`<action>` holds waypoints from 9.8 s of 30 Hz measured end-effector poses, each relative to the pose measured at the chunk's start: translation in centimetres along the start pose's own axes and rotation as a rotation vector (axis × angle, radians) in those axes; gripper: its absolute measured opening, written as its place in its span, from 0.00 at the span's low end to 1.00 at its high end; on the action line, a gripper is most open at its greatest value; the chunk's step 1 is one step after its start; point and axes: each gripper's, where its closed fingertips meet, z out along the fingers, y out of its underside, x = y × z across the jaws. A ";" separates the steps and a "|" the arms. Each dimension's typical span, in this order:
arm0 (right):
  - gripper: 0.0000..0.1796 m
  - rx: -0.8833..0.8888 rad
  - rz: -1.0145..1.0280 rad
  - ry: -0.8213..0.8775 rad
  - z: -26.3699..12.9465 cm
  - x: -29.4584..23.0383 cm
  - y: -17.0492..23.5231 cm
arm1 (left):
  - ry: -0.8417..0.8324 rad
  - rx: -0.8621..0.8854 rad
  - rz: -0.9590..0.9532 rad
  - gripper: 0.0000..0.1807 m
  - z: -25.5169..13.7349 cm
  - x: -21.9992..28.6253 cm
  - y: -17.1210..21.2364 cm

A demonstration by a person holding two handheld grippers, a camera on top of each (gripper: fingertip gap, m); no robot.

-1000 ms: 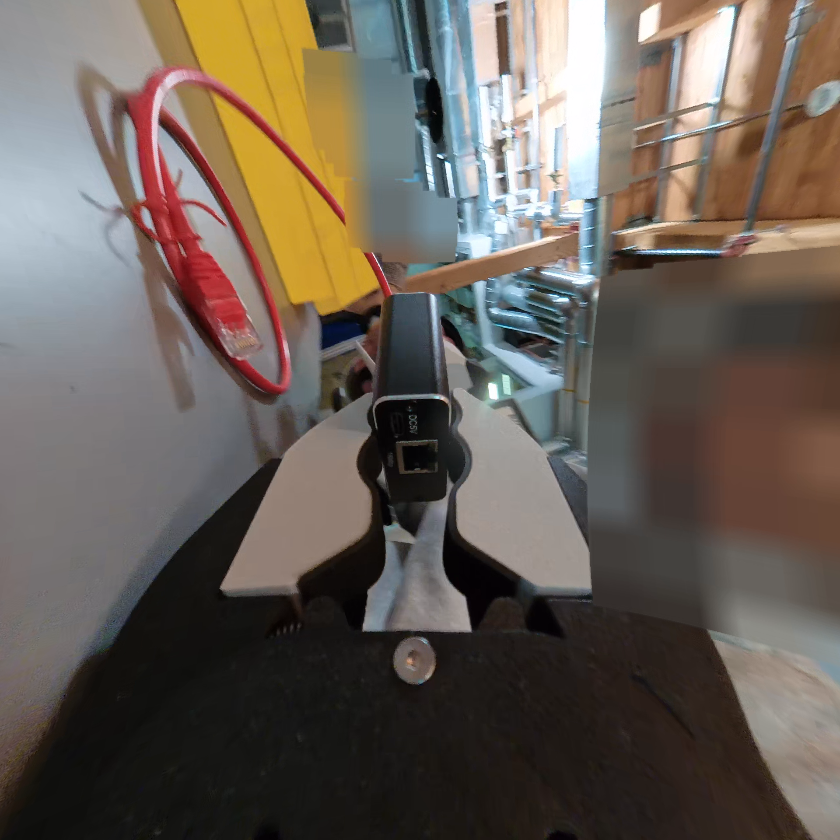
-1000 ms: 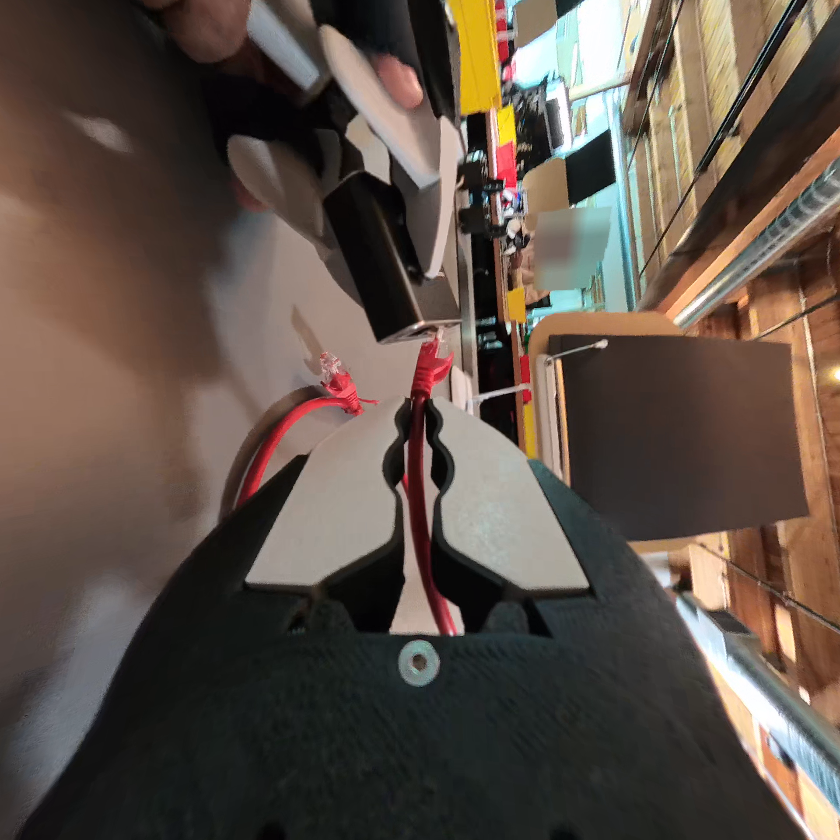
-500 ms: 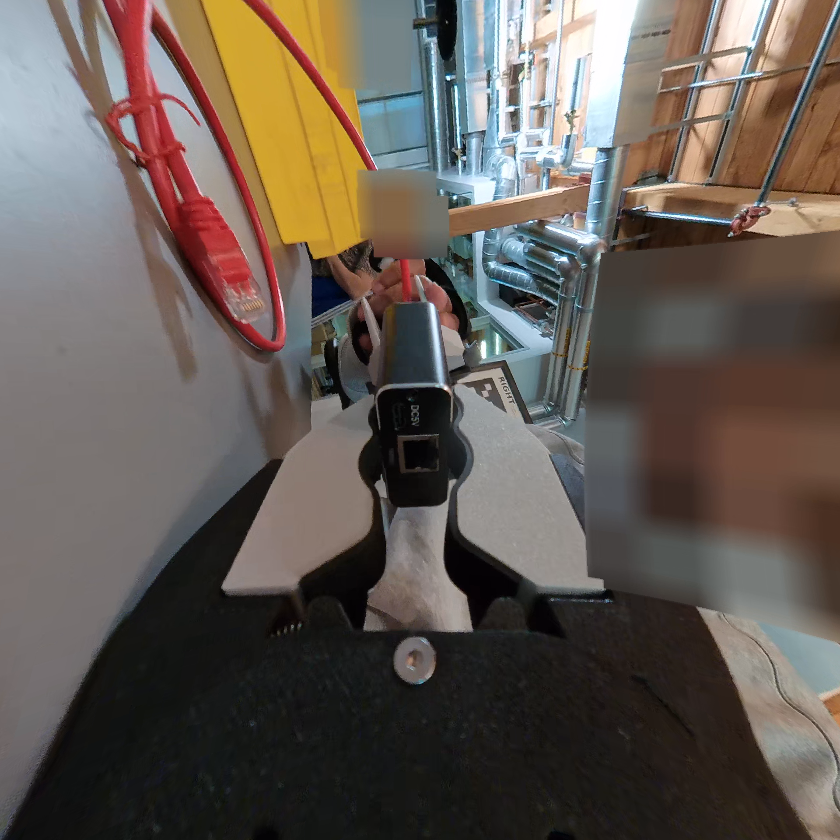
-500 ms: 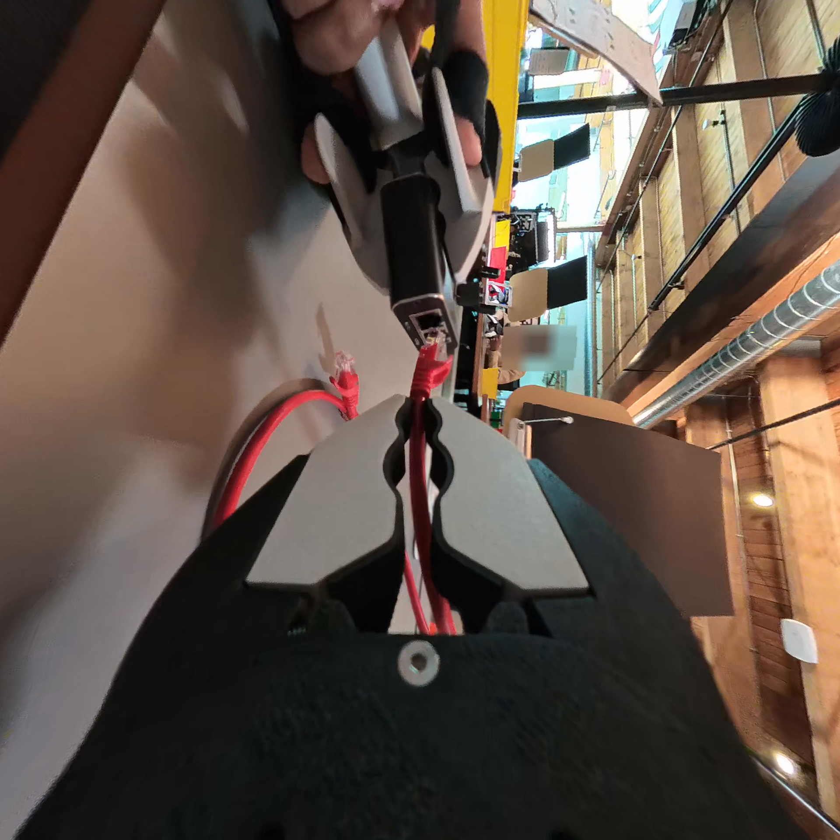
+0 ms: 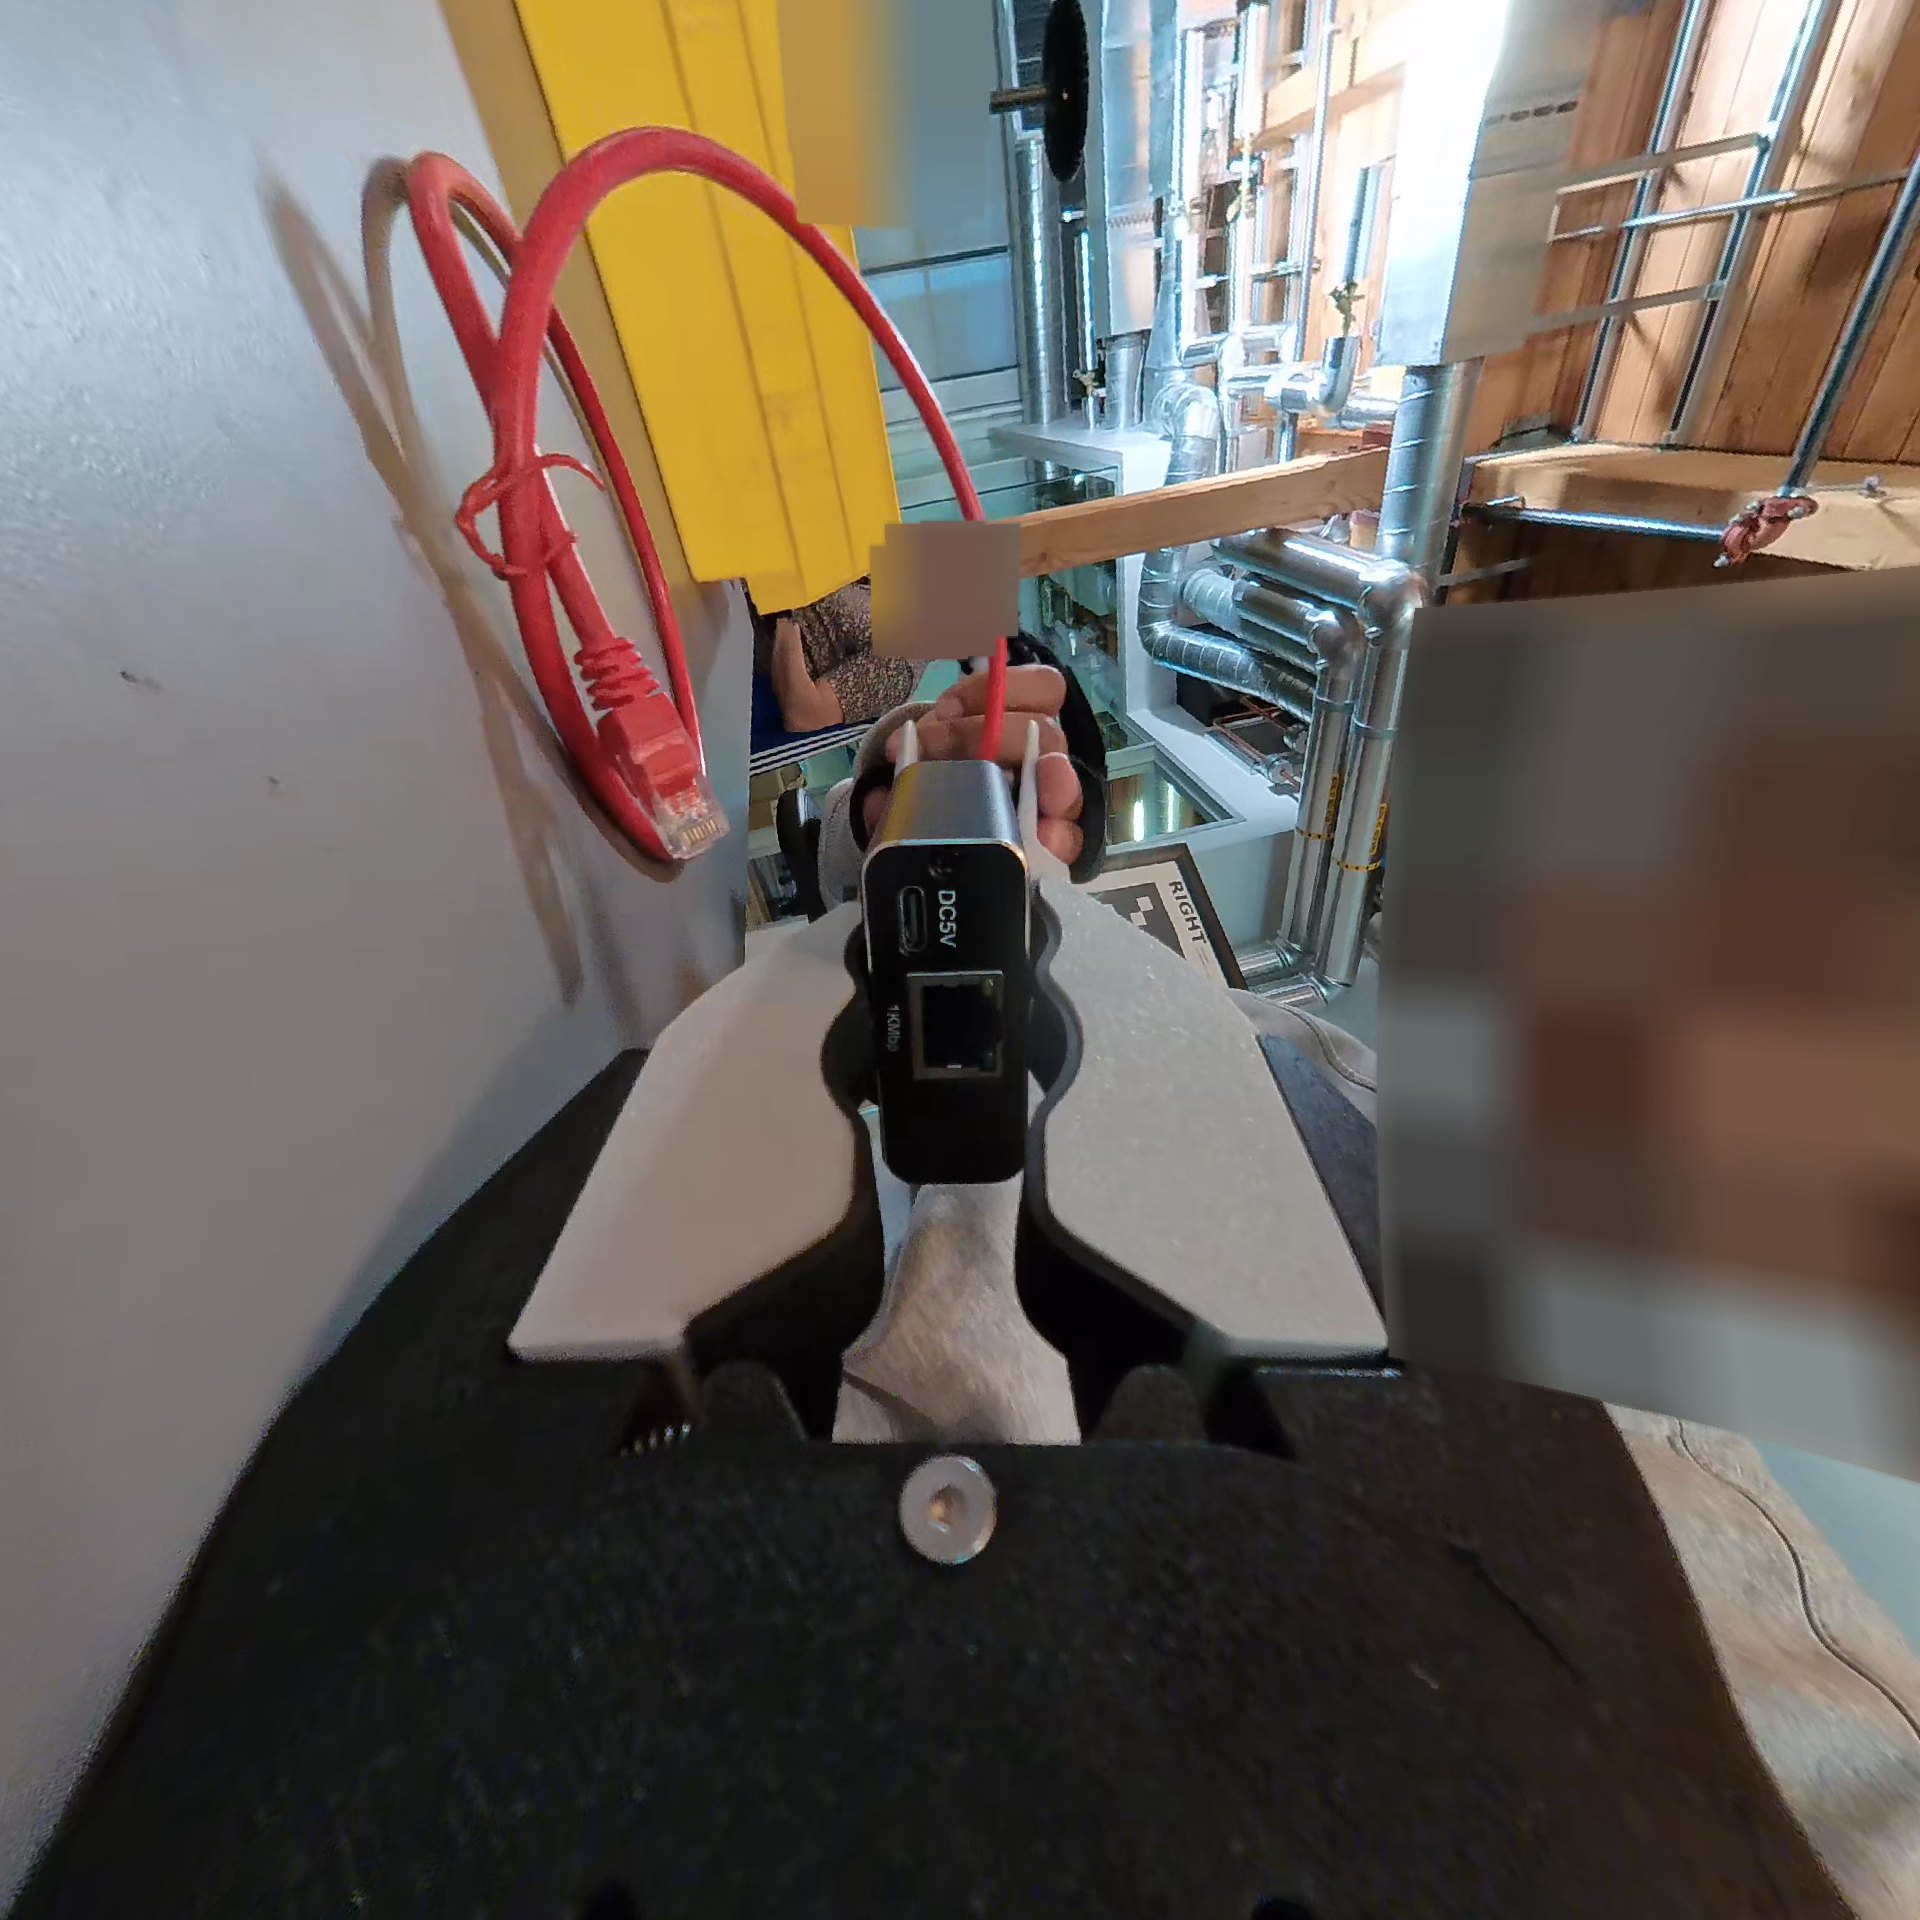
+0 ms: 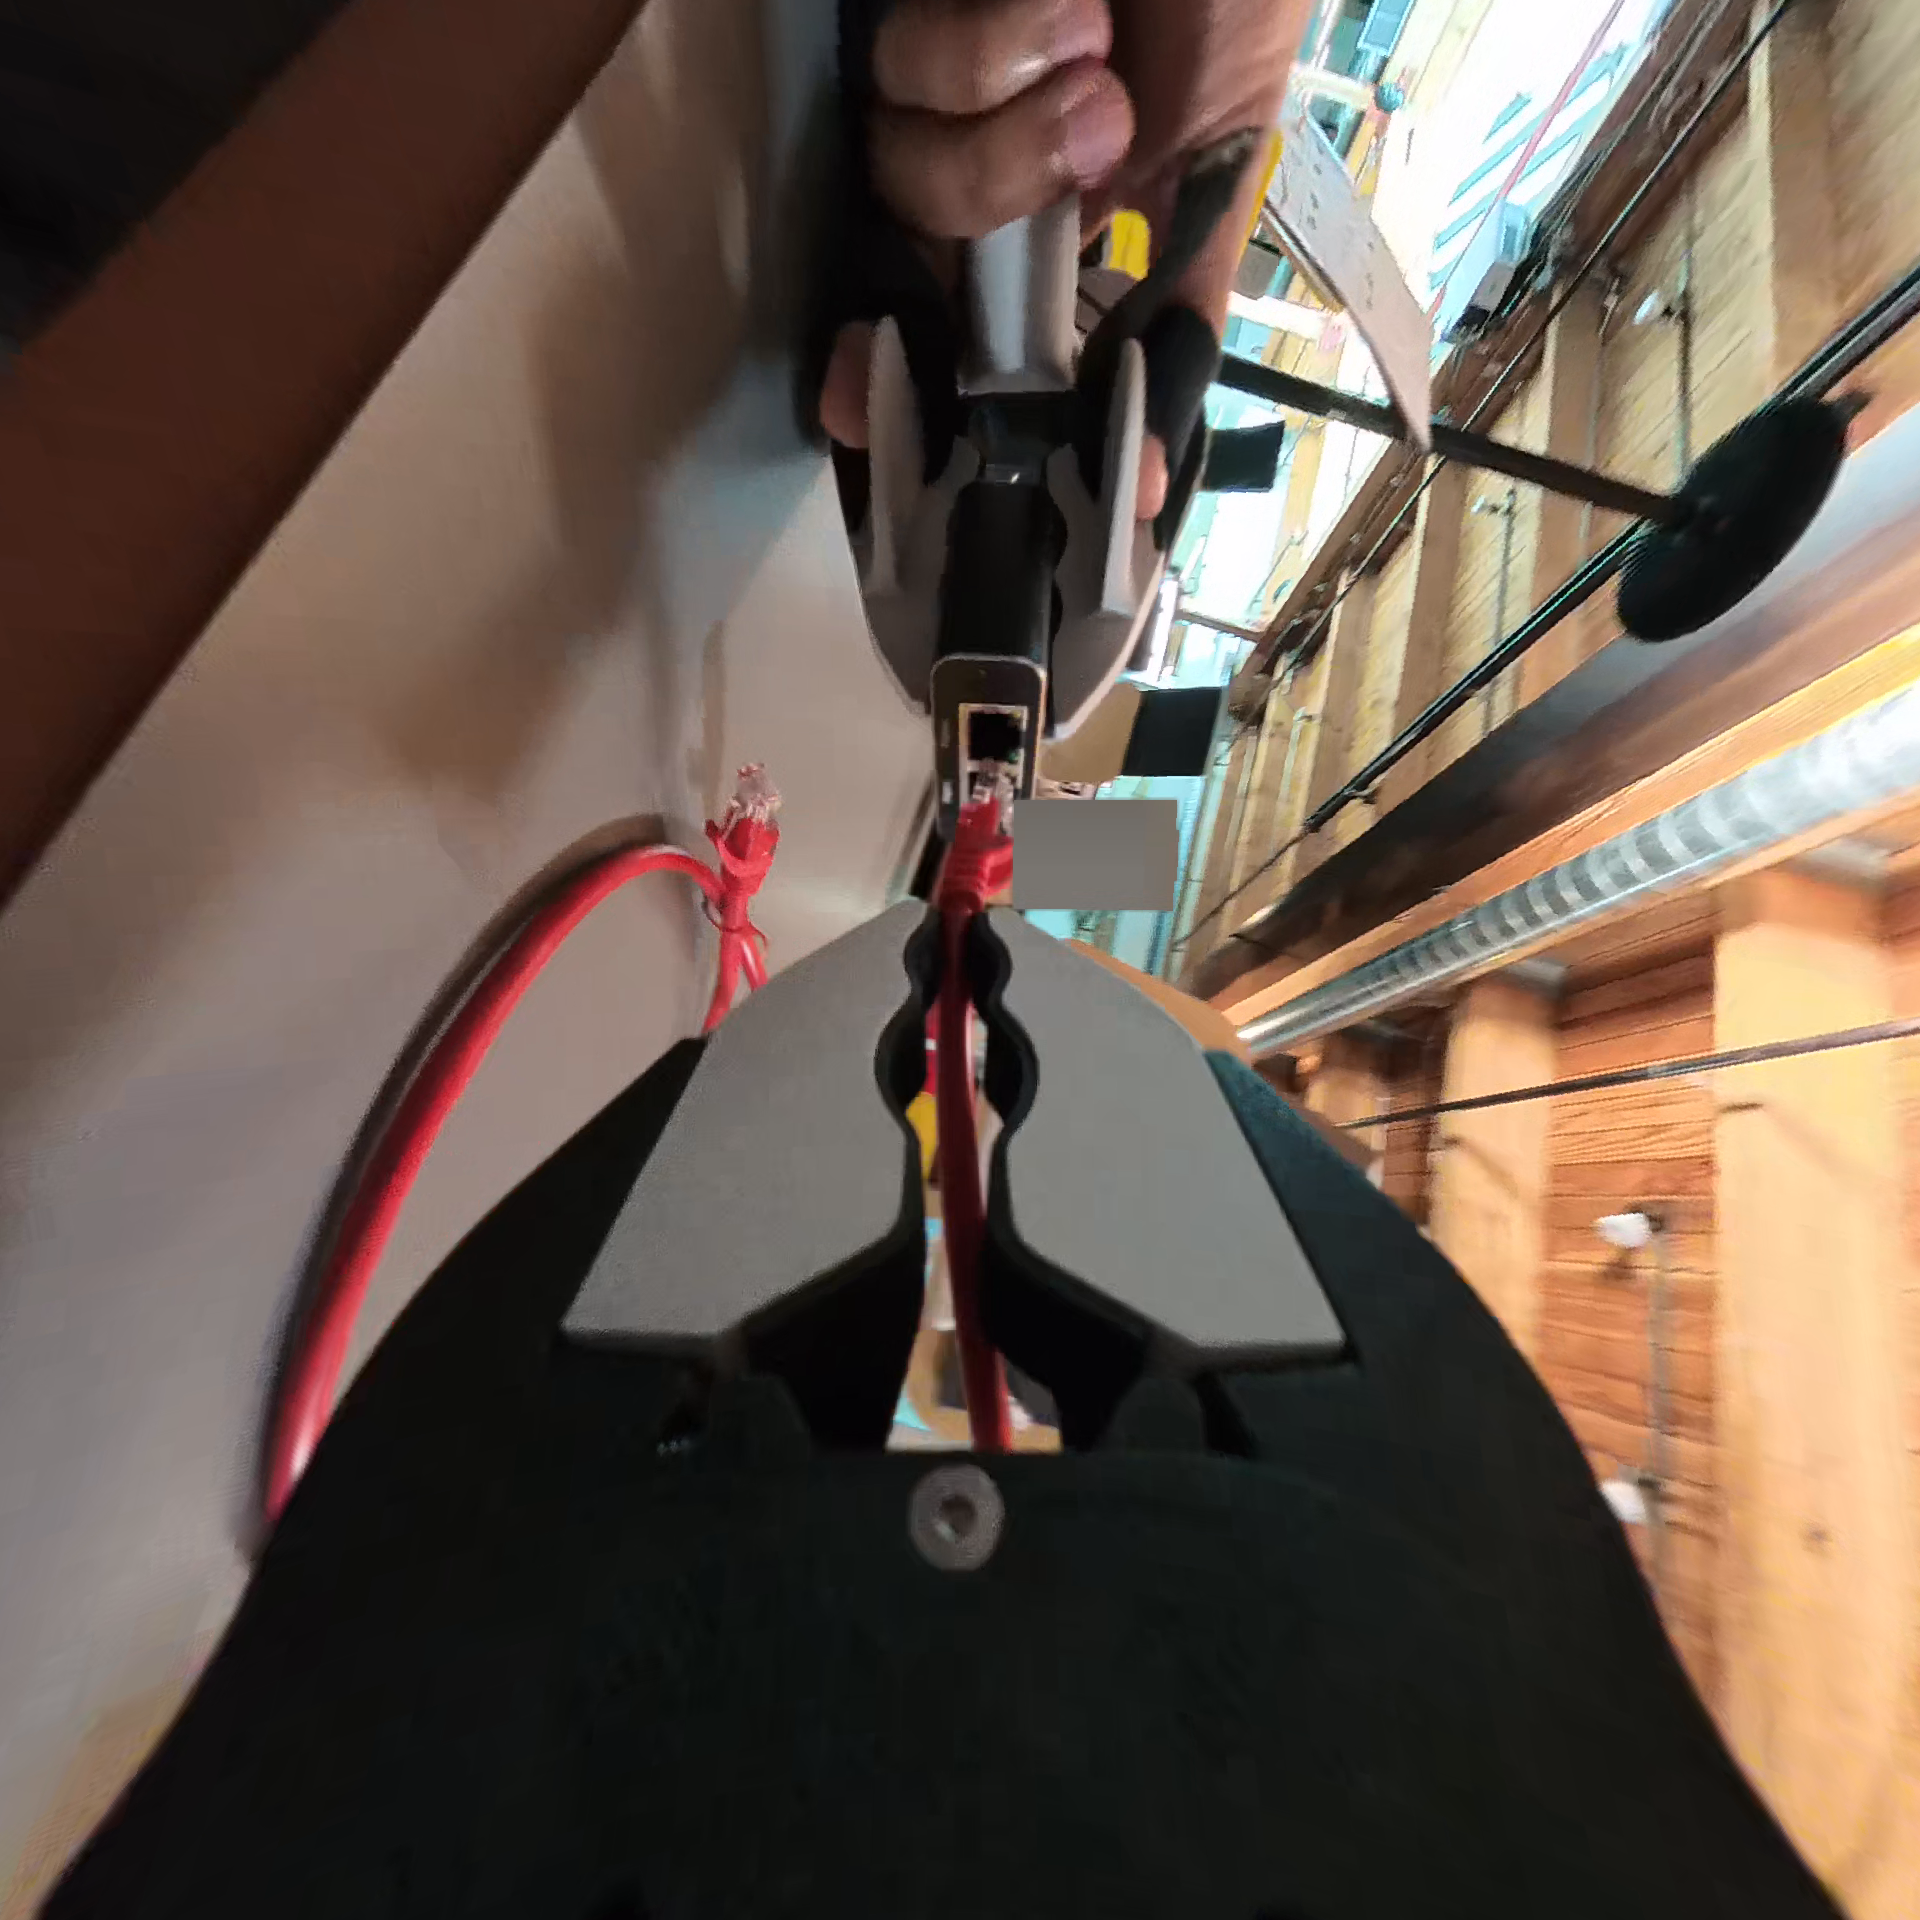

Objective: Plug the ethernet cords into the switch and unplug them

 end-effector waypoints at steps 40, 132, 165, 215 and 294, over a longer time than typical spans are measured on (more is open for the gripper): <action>0.03 0.012 0.238 -0.045 1.3 -1.0 0.1 | -0.067 -0.023 0.020 0.15 0.1 -0.6 0.3; 0.22 -0.291 1.585 0.093 1.1 -1.7 14.1 | -0.307 -0.143 0.325 0.15 -1.3 -1.7 0.6; 0.14 -0.150 1.049 0.215 0.7 3.1 9.5 | -0.285 0.159 0.194 0.15 -3.7 -2.0 -4.1; 0.09 0.011 1.664 -1.292 47.8 15.8 -15.0 | -0.126 0.261 0.252 0.14 -3.9 0.0 -6.7; 0.06 0.333 0.281 -0.971 35.0 15.7 -16.3 | -0.106 0.257 0.234 0.14 -3.9 0.1 -6.6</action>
